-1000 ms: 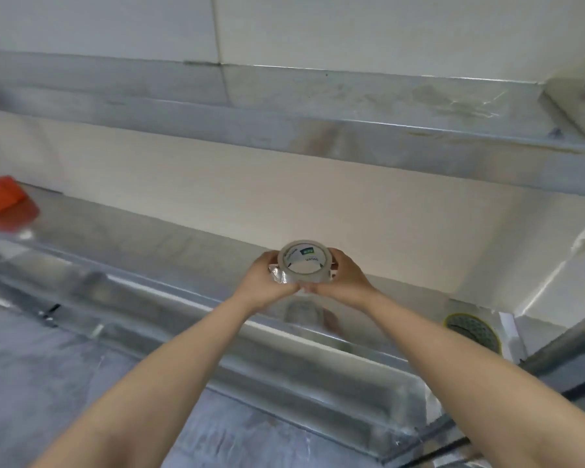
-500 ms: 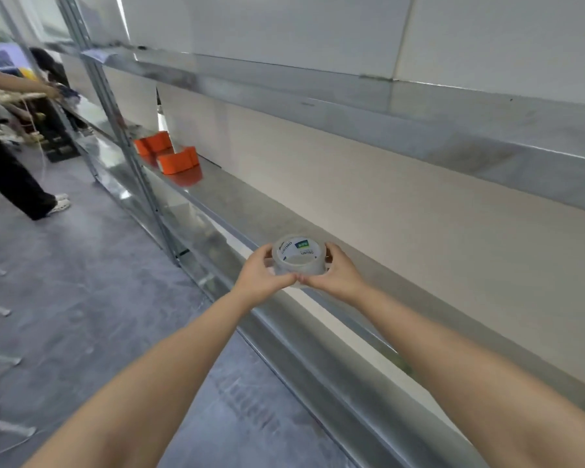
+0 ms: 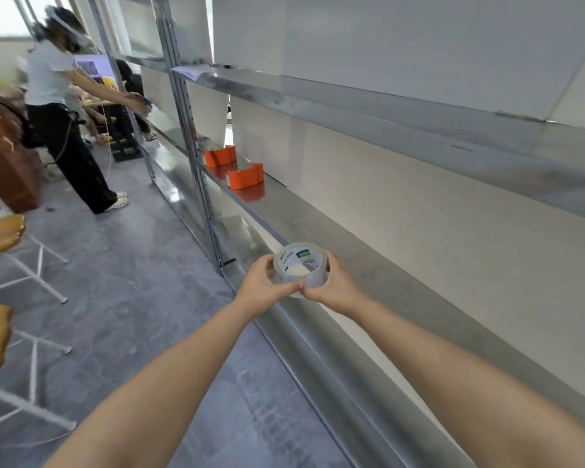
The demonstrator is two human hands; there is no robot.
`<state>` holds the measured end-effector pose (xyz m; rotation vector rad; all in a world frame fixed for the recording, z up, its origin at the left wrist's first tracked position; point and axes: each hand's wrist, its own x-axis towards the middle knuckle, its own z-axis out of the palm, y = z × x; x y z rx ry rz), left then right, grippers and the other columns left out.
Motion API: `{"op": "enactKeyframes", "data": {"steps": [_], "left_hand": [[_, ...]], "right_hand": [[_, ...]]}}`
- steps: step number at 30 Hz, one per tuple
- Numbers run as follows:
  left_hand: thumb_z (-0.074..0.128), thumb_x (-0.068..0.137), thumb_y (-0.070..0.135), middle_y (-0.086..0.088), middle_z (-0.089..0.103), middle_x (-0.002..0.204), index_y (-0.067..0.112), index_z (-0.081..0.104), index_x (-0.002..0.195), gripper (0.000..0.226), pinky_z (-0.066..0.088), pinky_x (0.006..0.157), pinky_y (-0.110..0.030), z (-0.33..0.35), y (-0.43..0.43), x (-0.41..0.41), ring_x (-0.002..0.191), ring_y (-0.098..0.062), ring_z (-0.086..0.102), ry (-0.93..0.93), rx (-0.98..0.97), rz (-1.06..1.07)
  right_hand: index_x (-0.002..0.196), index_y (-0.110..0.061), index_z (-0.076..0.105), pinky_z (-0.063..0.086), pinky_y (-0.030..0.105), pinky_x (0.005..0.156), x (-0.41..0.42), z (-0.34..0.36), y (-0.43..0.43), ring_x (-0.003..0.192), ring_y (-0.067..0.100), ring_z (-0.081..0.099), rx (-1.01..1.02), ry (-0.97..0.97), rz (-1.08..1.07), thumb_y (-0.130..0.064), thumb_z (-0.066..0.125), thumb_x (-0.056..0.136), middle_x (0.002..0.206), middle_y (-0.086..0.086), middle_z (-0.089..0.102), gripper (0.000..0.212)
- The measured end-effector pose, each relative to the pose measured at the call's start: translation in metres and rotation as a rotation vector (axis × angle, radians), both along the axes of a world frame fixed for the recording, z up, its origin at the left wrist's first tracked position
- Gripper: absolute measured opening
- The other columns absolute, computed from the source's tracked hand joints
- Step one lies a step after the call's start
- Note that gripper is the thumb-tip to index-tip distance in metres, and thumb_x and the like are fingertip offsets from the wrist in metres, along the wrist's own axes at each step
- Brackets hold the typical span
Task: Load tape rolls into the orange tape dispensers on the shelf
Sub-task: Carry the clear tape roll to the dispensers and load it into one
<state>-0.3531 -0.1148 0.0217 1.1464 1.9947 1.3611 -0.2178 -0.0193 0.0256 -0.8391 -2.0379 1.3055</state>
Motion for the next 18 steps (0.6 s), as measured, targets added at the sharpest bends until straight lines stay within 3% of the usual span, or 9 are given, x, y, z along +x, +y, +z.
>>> {"op": "enactKeyframes", "data": {"steps": [3,8,18], "left_hand": [[0.087,0.059,0.029,-0.001,0.058,0.124,0.018,0.052,0.117,0.069,0.044,0.102,-0.034,0.003,0.002,-0.044,0.116,-0.017,0.054,0.001,-0.009,0.005],[0.087,0.058,0.032,0.0,0.059,0.121,0.022,0.053,0.112,0.065,0.044,0.102,-0.036,0.005,0.007,-0.113,0.116,-0.017,0.054,0.013,0.011,0.019],[0.087,0.056,0.033,0.006,0.06,0.116,0.026,0.051,0.111,0.066,0.046,0.1,-0.038,-0.008,0.046,-0.218,0.112,-0.016,0.055,-0.006,-0.017,0.023]], "right_hand": [[0.123,-0.015,0.047,0.044,0.012,0.086,-0.043,0.0,0.003,0.109,0.012,0.055,0.01,-0.002,0.007,-0.018,0.082,0.064,0.122,0.002,0.056,0.068],[0.121,-0.015,0.048,0.046,0.027,0.096,-0.112,0.001,0.011,0.112,0.013,0.054,0.063,0.006,0.011,-0.022,0.082,0.063,0.124,0.004,0.056,0.068],[0.122,-0.013,0.048,0.046,0.033,0.099,-0.217,-0.009,0.05,0.115,0.016,0.054,0.065,-0.017,0.021,-0.022,0.083,0.062,0.123,0.003,0.057,0.07]]}}
